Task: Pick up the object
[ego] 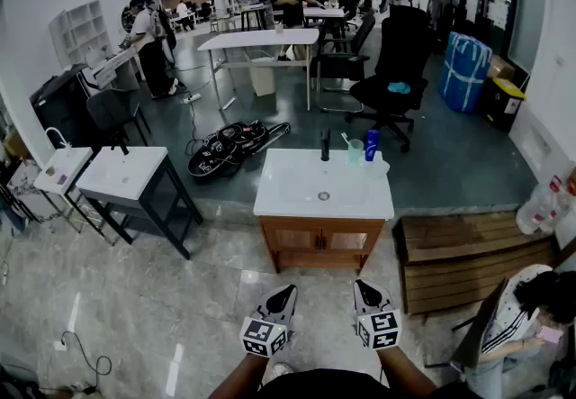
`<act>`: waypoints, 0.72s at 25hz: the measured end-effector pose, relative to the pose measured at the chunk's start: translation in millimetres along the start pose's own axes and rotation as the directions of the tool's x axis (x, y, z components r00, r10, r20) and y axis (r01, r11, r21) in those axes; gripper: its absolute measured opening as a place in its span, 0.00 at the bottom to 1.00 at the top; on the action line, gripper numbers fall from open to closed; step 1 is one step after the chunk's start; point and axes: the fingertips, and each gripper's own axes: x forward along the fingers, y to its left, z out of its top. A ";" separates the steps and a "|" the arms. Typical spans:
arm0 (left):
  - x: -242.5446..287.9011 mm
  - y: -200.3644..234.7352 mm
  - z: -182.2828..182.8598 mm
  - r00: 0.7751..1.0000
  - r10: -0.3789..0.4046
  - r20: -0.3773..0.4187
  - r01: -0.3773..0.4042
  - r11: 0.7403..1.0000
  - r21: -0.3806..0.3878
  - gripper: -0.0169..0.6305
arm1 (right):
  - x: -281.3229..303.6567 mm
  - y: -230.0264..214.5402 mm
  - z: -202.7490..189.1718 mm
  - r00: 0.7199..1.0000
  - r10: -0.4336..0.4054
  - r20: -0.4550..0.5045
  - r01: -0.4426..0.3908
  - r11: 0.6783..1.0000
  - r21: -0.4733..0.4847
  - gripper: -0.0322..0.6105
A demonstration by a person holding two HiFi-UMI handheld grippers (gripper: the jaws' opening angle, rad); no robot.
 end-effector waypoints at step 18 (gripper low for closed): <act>-17.3 18.8 7.4 0.998 -0.070 0.006 0.070 0.996 0.051 0.05 | 11.5 43.8 10.1 0.999 0.008 0.040 -0.009 1.000 0.028 0.08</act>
